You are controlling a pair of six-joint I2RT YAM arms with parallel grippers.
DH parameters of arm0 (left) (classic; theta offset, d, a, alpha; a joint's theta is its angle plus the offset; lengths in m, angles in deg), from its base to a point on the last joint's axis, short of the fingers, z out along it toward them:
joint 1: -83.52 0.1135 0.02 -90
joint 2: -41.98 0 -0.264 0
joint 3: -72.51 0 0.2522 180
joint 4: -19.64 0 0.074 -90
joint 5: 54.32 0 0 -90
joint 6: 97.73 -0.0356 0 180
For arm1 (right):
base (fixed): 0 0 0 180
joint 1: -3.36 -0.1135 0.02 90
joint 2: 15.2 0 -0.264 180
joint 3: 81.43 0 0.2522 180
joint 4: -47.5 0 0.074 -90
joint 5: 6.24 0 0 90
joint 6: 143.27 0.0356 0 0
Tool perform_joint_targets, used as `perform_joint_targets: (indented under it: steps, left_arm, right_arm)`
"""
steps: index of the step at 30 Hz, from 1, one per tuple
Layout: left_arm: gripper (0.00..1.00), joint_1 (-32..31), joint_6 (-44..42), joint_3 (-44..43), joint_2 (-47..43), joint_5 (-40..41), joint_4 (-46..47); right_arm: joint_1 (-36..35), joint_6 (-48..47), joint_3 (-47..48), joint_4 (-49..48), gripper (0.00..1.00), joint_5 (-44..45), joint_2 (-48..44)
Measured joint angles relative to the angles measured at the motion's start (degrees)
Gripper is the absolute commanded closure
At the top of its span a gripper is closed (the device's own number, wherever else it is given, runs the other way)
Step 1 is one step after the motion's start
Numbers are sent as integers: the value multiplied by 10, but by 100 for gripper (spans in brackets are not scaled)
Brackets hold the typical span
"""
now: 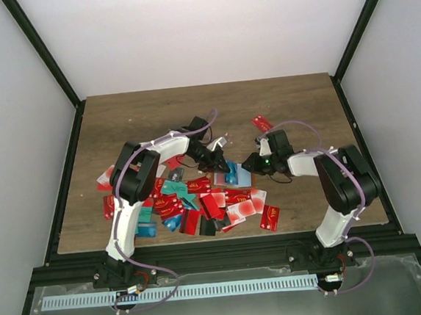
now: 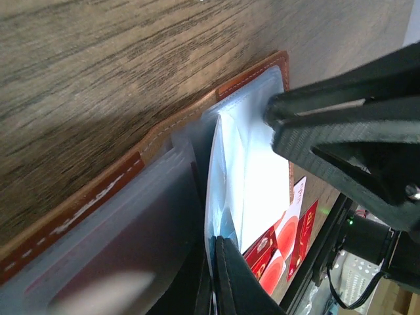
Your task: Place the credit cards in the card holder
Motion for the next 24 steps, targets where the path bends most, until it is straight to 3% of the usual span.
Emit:
perform_joint_targets:
  steps: [7, 24]
  left_arm:
    - [96, 0, -21, -17, 6, 12, -32]
    - [96, 0, -39, -23, 6, 23, -66]
  right_arm:
    - [-1, 0, 19, 4, 84, 42, 26]
    - [-3, 0, 19, 2, 84, 48, 26]
